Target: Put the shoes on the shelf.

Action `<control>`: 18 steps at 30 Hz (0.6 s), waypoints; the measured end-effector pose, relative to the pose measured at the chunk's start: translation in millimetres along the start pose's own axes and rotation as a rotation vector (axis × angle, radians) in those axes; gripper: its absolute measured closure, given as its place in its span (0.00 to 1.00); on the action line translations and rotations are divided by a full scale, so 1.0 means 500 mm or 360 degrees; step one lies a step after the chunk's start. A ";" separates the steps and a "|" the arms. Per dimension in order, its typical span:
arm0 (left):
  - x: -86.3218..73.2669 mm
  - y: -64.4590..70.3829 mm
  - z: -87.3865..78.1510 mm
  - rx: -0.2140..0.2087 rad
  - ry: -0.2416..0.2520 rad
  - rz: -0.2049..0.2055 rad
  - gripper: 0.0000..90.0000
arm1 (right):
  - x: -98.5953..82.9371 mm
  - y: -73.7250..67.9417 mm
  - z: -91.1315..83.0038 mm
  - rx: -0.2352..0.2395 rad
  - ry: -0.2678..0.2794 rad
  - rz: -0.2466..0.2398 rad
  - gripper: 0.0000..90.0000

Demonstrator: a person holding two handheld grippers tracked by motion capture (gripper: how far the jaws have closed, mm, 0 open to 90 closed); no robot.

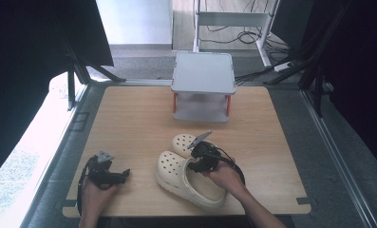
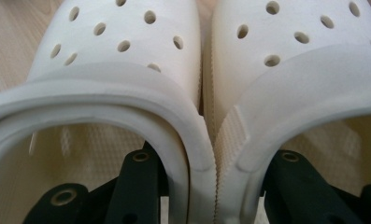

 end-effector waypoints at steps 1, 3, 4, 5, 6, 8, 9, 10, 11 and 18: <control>0.000 0.000 0.000 0.0000 0.0000 0.0000 0.00 | 0.002 0.004 -0.008 -0.0007 0.0003 0.0004 0.74; 0.000 0.000 0.000 -0.0002 0.0002 0.0000 0.00 | 0.009 0.014 -0.025 -0.0009 0.0021 0.0015 0.74; 0.000 0.000 0.000 -0.0002 0.0002 0.0000 0.00 | 0.010 0.016 -0.029 -0.0010 0.0022 0.0024 0.74; 0.000 0.000 0.000 -0.0001 0.0002 0.0001 0.00 | 0.012 0.019 -0.034 -0.0014 0.0026 0.0031 0.74; 0.000 0.000 0.000 0.0002 0.0001 0.0001 0.00 | 0.014 0.022 -0.039 -0.0018 0.0033 0.0039 0.74; 0.000 0.000 0.000 0.0000 0.0002 0.0000 0.00 | 0.016 0.025 -0.044 -0.0019 0.0036 0.0041 0.74; 0.000 -0.001 0.000 0.0002 0.0003 0.0007 0.00 | 0.018 0.028 -0.048 -0.0023 0.0038 0.0048 0.74; 0.000 0.000 0.001 0.0001 0.0005 0.0005 0.00 | 0.020 0.032 -0.053 -0.0029 0.0044 0.0053 0.74; 0.000 -0.001 0.000 0.0001 0.0004 0.0005 0.00 | 0.023 0.035 -0.057 -0.0031 0.0045 0.0064 0.74; 0.000 -0.001 0.000 0.0001 0.0001 0.0005 0.00 | 0.048 0.060 -0.098 -0.0069 0.0073 0.0138 0.74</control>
Point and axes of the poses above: each handheld gripper's, and its own axes: z roughly forward along the jaws, x roughly out of its top, y roughly to its right, the point moved 9 cm from there along z, roughly forward along the jaws, and after that the axes turned 9 degrees about z, right-handed, at the moved point
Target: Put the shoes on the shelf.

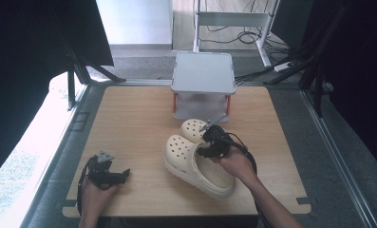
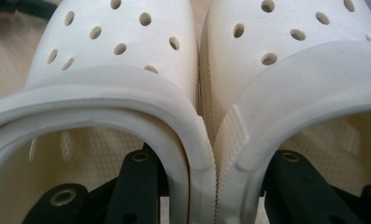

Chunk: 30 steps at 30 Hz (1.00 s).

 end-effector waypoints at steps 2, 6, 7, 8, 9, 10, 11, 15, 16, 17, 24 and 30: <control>0.000 0.000 0.000 0.0000 0.0000 0.0000 0.00 | 0.005 0.004 -0.006 -0.0006 0.0006 0.0014 0.74; 0.000 0.000 0.000 0.0000 0.0000 0.0000 0.00 | 0.024 0.021 -0.030 -0.0039 0.0023 0.0051 0.74; 0.000 0.000 0.000 0.0001 0.0000 0.0001 0.00 | 0.029 0.026 -0.036 -0.0050 0.0025 0.0051 0.74; 0.000 0.000 0.000 0.0001 0.0001 0.0000 0.00 | 0.041 0.034 -0.051 -0.0073 0.0035 0.0061 0.74; 0.000 0.000 0.000 0.0000 0.0004 0.0000 0.00 | 0.045 0.037 -0.056 -0.0080 0.0038 0.0065 0.74; 0.000 0.000 0.000 0.0001 0.0000 0.0000 0.00 | 0.051 0.040 -0.063 -0.0087 0.0043 0.0067 0.74; 0.000 0.000 0.000 0.0001 0.0000 0.0000 0.00 | 0.051 0.040 -0.063 -0.0087 0.0043 0.0067 0.74; 0.000 0.000 0.000 -0.0001 0.0002 0.0000 0.00 | 0.079 0.049 -0.100 -0.0109 0.0061 0.0068 0.74; 0.000 0.000 0.000 0.0000 0.0003 0.0000 0.00 | 0.084 0.050 -0.105 -0.0110 0.0067 0.0072 0.74; 0.000 0.000 0.000 0.0001 0.0000 0.0000 0.00 | 0.090 0.051 -0.112 -0.0114 0.0072 0.0073 0.74; 0.000 0.000 0.000 0.0001 0.0002 -0.0002 0.00 | 0.129 0.062 -0.149 -0.0146 0.0117 0.0104 0.74; 0.000 0.000 0.000 0.0000 0.0002 -0.0005 0.00 | 0.172 0.079 -0.170 -0.0191 0.0148 0.0168 0.74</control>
Point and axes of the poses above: each handheld gripper's, and its own axes: z roughly forward along the jaws, x roughly out of its top, y roughly to its right, the point moved 9 cm from there along z, roughly forward along the jaws, and after that the axes turned 9 degrees about z, right-handed, at the moved point
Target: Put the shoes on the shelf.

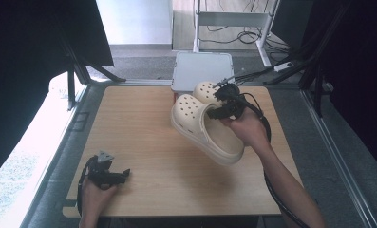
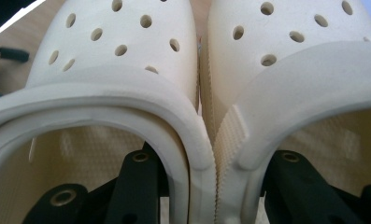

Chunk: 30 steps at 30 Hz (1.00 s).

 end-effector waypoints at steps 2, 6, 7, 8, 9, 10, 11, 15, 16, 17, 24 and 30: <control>0.000 0.000 0.000 0.0000 0.0000 0.0000 0.00 | 0.017 0.007 0.001 -0.0017 0.0009 0.0034 0.74; 0.000 0.000 0.000 0.0000 0.0000 0.0000 0.00 | 0.052 0.023 0.009 -0.0056 0.0014 0.0121 0.74; 0.000 0.000 0.000 0.0000 0.0000 0.0003 0.00 | 0.069 0.033 0.015 -0.0091 0.0013 0.0147 0.74; 0.000 0.000 0.000 -0.0001 -0.0001 0.0003 0.00 | 0.078 0.037 0.019 -0.0105 0.0012 0.0161 0.74; 0.000 0.000 0.000 -0.0001 -0.0001 0.0003 0.00 | 0.078 0.037 0.019 -0.0105 0.0012 0.0161 0.74; 0.000 0.000 0.000 -0.0004 -0.0002 0.0004 0.00 | 0.098 0.050 0.028 -0.0138 0.0013 0.0197 0.74; 0.000 0.000 0.000 -0.0010 -0.0002 0.0006 0.00 | 0.104 0.054 0.031 -0.0149 0.0010 0.0207 0.74; 0.000 0.001 0.000 -0.0011 0.0001 0.0006 0.00 | 0.139 0.076 0.045 -0.0214 0.0021 0.0281 0.73; 0.000 0.001 -0.001 -0.0015 -0.0005 0.0014 0.00 | 0.147 0.082 0.048 -0.0225 0.0026 0.0300 0.73; 0.000 0.001 -0.001 -0.0015 -0.0005 0.0014 0.00 | 0.147 0.082 0.048 -0.0225 0.0026 0.0300 0.73; -0.001 0.002 -0.001 -0.0016 -0.0004 0.0011 0.00 | 0.197 0.117 0.069 -0.0290 0.0059 0.0420 0.73; 0.000 0.002 0.000 -0.0014 0.0000 0.0012 0.00 | 0.233 0.140 0.100 -0.0322 0.0071 0.0498 0.73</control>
Point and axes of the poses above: each handheld gripper's, and its own axes: z roughly forward along the jaws, x roughly out of its top, y roughly to its right, the point moved 9 cm from there along z, roughly forward along the jaws, and after that the axes turned 9 degrees about z, right-handed, at the moved point
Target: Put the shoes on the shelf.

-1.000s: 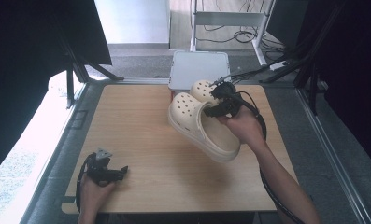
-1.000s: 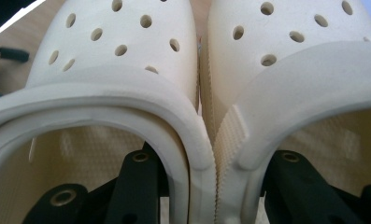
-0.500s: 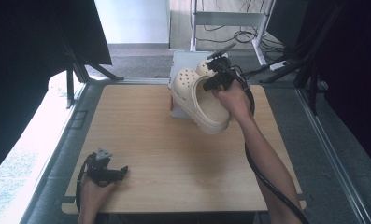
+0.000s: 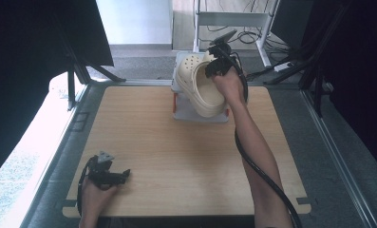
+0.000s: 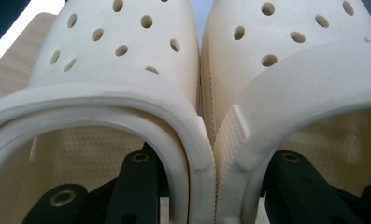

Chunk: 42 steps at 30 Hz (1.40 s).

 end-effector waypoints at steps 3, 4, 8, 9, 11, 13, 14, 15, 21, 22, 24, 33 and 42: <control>0.000 0.000 0.000 0.0000 0.0000 0.0000 0.00 | 0.009 0.001 0.010 -0.0010 0.0000 0.0012 0.73; 0.000 0.000 0.000 0.0000 0.0000 0.0000 0.00 | 0.020 0.002 0.022 -0.0019 -0.0001 0.0038 0.73; 0.000 0.000 0.000 -0.0001 0.0000 0.0000 0.00 | 0.039 0.005 0.041 -0.0021 0.0001 0.0092 0.73; 0.000 0.000 0.000 0.0000 0.0000 0.0000 0.00 | 0.039 0.005 0.041 -0.0021 0.0001 0.0092 0.73; 0.000 0.000 0.000 -0.0001 -0.0001 0.0000 0.00 | 0.052 0.008 0.050 -0.0033 0.0008 0.0122 0.73; 0.000 0.000 0.000 -0.0001 0.0000 0.0000 0.00 | 0.065 0.011 0.058 -0.0051 0.0020 0.0142 0.73; 0.000 0.000 0.000 -0.0001 -0.0001 0.0001 0.00 | 0.069 0.012 0.060 -0.0057 0.0022 0.0151 0.73; 0.000 0.000 0.000 0.0000 0.0002 -0.0003 0.00 | 0.081 0.015 0.069 -0.0075 0.0034 0.0180 0.73; 0.000 -0.001 0.000 0.0000 0.0002 0.0003 0.00 | 0.104 0.028 0.096 -0.0106 0.0044 0.0238 0.73; 0.000 -0.001 0.000 0.0000 0.0002 0.0004 0.00 | 0.107 0.031 0.101 -0.0110 0.0047 0.0254 0.73; 0.000 -0.001 0.000 0.0000 0.0002 0.0004 0.00 | 0.115 0.037 0.111 -0.0126 0.0057 0.0270 0.73; 0.000 -0.001 0.000 -0.0001 0.0002 0.0003 0.00 | 0.129 0.042 0.152 -0.0135 0.0047 0.0292 0.73; 0.000 -0.001 0.001 -0.0003 0.0003 0.0009 0.00 | 0.121 0.045 0.190 -0.0148 0.0049 0.0214 0.71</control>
Point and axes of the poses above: each handheld gripper's, and its own axes: z roughly forward along the jaws, x roughly out of its top, y roughly to its right, the point moved 9 cm from there along z, roughly forward along the jaws, and after that the axes turned 9 degrees about z, right-handed, at the moved point
